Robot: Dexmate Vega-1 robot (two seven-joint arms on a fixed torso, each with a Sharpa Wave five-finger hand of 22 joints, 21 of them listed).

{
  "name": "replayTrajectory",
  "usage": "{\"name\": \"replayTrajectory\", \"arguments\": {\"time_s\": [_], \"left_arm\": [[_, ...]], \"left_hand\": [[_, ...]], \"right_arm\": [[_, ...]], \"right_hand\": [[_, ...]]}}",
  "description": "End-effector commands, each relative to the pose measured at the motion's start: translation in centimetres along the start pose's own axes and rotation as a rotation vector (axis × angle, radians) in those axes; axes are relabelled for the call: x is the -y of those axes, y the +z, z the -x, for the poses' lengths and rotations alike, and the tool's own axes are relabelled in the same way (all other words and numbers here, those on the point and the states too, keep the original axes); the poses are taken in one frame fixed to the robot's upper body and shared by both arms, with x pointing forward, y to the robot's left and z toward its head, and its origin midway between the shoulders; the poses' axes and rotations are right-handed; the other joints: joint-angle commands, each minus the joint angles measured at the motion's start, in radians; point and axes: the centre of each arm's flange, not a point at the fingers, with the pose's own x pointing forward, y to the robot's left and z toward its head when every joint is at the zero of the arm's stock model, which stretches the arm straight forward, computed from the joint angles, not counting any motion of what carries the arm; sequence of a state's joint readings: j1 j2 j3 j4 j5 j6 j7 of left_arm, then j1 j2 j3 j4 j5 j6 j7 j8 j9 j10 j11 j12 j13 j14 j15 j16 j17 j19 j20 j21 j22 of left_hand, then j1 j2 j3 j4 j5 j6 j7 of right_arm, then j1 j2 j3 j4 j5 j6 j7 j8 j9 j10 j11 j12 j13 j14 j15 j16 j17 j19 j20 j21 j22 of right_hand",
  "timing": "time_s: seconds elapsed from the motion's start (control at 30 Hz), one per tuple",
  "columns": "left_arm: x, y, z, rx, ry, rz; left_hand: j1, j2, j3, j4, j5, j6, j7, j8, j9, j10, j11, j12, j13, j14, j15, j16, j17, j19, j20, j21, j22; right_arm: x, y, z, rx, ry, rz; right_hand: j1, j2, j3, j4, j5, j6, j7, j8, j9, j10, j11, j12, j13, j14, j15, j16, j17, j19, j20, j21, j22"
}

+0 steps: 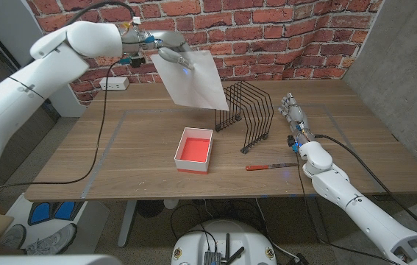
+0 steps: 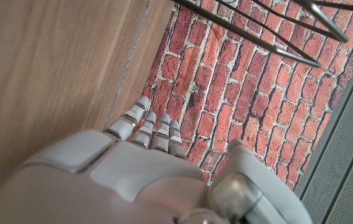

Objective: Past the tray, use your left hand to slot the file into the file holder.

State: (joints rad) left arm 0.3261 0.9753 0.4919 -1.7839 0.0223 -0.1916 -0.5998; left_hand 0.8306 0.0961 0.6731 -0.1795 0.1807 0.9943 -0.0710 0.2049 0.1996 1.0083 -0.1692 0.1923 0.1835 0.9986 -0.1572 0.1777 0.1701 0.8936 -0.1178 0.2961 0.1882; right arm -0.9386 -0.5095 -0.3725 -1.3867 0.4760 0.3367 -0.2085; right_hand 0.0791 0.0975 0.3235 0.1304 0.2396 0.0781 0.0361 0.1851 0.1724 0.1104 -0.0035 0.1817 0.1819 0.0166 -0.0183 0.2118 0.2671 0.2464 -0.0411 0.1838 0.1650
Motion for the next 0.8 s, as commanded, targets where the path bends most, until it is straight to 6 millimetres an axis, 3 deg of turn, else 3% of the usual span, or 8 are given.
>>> {"name": "replayTrajectory", "arguments": {"time_s": [0.03, 0.8], "left_arm": [[-1.8, 0.5, -0.4, 0.066, -0.019, 0.023], [-4.9, 2.0, -2.3, 0.151, -0.064, -0.053]], "left_hand": [[0.003, 0.004, -0.005, 0.001, -0.006, 0.002, -0.003, 0.003, 0.003, 0.014, -0.003, 0.003, 0.005, 0.006, -0.076, 0.004, 0.002, 0.001, -0.065, 0.006, 0.005], [0.003, 0.005, -0.005, 0.002, -0.005, -0.001, -0.004, 0.002, 0.002, 0.008, -0.001, 0.0, 0.005, 0.004, -0.076, 0.002, 0.001, -0.004, -0.063, 0.007, 0.005]], "right_arm": [[-0.2, 0.1, -0.1, -0.001, 0.005, 0.0], [-0.1, -0.2, 0.3, 0.005, -0.009, -0.004]], "right_hand": [[-0.01, 0.037, 0.008, -0.003, -0.002, 0.009, 0.0, 0.003, 0.002, 0.009, 0.0, 0.009, 0.003, 0.005, -0.002, 0.006, 0.001, 0.011, -0.001, 0.004, 0.002], [-0.011, 0.036, 0.012, -0.003, -0.003, 0.011, -0.001, 0.003, 0.002, 0.009, 0.0, 0.009, 0.003, 0.005, -0.002, 0.007, 0.002, 0.012, 0.0, 0.004, 0.002]]}}
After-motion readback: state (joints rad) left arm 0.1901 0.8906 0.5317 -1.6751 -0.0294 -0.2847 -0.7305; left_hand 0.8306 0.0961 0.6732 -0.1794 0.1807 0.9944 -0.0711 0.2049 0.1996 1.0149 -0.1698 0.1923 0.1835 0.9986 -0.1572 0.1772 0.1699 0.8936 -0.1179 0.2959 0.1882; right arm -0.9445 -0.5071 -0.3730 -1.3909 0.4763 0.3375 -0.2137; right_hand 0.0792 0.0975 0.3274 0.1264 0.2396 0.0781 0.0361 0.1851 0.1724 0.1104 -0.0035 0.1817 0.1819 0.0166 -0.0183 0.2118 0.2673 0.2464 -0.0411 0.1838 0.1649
